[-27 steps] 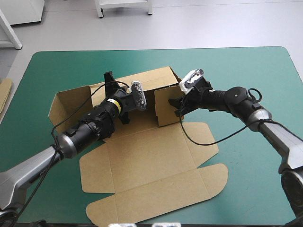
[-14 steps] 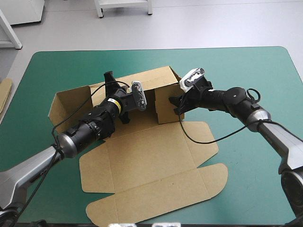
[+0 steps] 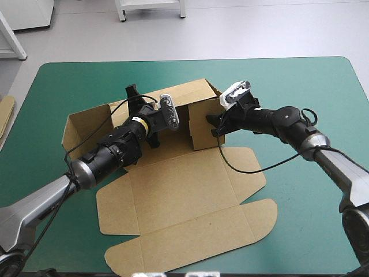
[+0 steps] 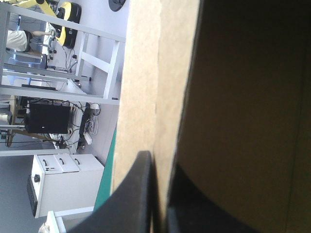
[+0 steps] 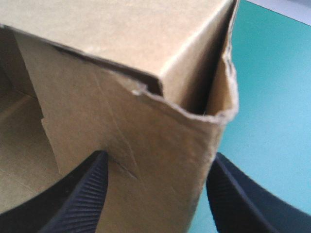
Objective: Fold the box
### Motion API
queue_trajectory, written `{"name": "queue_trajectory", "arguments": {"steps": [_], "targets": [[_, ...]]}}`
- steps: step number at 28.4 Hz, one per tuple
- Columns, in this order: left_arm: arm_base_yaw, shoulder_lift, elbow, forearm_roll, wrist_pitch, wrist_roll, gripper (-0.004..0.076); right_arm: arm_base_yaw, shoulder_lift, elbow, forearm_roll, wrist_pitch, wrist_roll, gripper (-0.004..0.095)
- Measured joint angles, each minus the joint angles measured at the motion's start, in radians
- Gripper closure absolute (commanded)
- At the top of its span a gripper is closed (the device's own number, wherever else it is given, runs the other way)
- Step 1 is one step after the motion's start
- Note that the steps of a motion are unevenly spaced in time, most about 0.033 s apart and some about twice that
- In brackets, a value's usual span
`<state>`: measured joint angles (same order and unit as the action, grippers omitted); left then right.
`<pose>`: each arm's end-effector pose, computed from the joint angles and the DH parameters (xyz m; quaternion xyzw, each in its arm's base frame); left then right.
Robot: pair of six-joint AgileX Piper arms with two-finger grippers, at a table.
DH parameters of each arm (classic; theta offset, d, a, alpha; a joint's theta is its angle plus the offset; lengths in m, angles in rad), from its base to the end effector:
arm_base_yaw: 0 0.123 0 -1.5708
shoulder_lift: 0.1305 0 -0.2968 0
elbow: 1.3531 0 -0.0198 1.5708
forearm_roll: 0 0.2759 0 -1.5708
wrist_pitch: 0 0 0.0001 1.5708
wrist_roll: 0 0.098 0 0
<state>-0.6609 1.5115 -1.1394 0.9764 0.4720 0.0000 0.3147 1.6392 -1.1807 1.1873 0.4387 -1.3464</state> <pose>0.3133 -0.1968 0.3120 0.5462 0.6701 0.2282 0.4479 0.3683 0.1606 0.2856 -0.3106 0.8011 0.2037 0.4693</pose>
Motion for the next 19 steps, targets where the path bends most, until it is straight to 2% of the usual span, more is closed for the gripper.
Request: {"name": "queue_trajectory", "arguments": {"steps": [7,19], "targets": [[0.000,0.004,-0.001,0.018,-0.001,-0.020,0.0732,0.000,0.000,0.000,0.084,-0.011,-0.098,0.0359],[0.001,0.005,-0.022,0.008,0.003,-0.030,0.0732,0.000,0.002,0.000,0.120,-0.019,-0.116,0.0360]]}}
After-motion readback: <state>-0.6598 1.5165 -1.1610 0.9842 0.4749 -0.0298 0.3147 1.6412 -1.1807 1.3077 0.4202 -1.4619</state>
